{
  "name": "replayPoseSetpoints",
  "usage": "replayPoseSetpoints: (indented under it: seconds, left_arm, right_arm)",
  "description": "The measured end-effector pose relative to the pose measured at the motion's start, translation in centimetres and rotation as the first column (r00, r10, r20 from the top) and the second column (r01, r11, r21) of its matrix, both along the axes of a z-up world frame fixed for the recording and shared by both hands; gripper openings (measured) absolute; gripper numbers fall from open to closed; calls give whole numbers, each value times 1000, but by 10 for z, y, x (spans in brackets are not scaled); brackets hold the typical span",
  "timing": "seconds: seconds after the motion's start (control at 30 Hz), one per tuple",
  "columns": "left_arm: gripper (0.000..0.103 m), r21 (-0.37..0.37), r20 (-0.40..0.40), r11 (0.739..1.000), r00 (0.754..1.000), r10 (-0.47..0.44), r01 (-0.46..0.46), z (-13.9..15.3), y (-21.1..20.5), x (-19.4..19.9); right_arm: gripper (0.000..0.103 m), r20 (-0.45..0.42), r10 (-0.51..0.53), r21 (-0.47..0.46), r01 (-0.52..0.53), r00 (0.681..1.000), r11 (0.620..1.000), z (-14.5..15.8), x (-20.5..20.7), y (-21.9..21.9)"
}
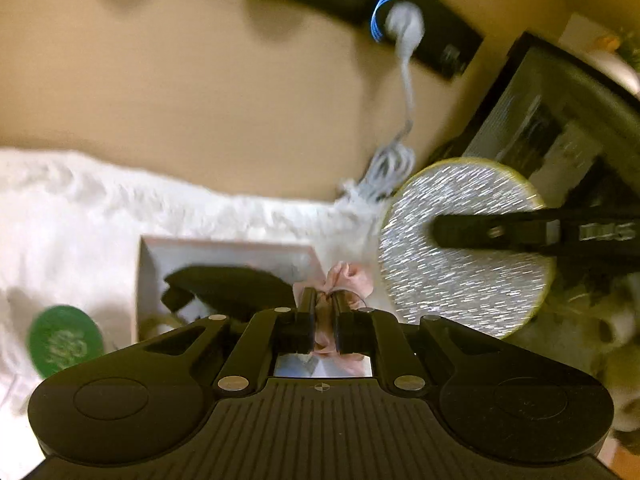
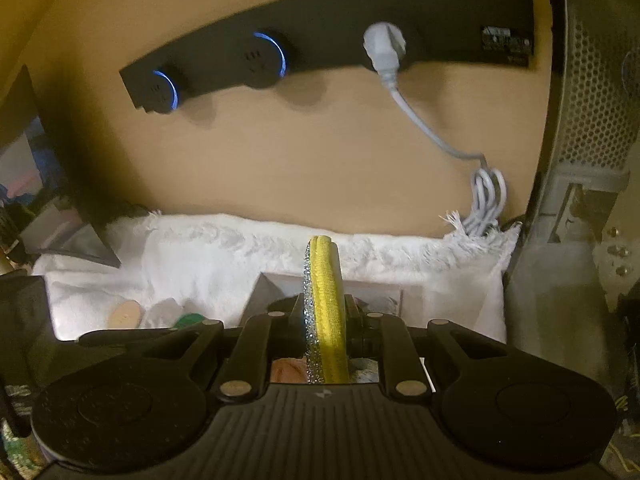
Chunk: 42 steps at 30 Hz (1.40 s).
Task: Organize soft objects
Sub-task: 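Carry scrunchie and glitter pad over the pink box and open both grippers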
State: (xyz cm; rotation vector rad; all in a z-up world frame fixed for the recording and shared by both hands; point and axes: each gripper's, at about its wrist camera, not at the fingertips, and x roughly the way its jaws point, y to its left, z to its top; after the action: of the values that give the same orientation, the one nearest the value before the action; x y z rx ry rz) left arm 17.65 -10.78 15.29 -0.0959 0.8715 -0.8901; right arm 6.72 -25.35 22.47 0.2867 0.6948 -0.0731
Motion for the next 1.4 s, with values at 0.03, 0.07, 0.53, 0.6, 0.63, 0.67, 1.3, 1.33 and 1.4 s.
replayPoseSetpoints:
  seconds: [0.03,0.07,0.53,0.6,0.63,0.67,1.3,1.33,1.4]
  left_arm:
    - [12,24,-21,1000,1000,1,-1,-13,-5,5]
    - [12,43,-54,999,999,4,-1,-24,-8,10]
    - [19,189,-51,982,998,24,-14,-57,-8,13]
    - [19,197,-15,980,1000,25,-21,-47,-3,10]
    - [19,196,-2,980,1000,31,-30,-39,3,8]
    - [19,192,6,981,999,35,-36,-34,9,6]
    - [19,50,-31,859,859,512,-510,-15,221,-8]
    - [19,55,-40,841,841,540,-538,-19,234,-9]
    - [19,67,-46,810,809,586,-582,-25,256,-9]
  right_arm:
    - [15,-6,-3,-1,3,1000,1000,-3,0,-1]
    - [15,-11,-4,0,4,1000,1000,-5,0,-2]
    - [15,-84,9,-43,-13,996,999,-46,28,16]
    - [15,-92,8,-85,-15,996,996,-55,36,24]
    - [15,-98,9,-98,-18,995,995,-59,40,27]
    - [15,-105,8,-108,-19,994,994,-64,44,31]
    - [65,-122,79,66,-72,989,995,-126,85,77]
    - [65,-119,84,61,-77,989,995,-123,83,78]
    - [65,-114,81,52,-75,990,996,-117,78,78]
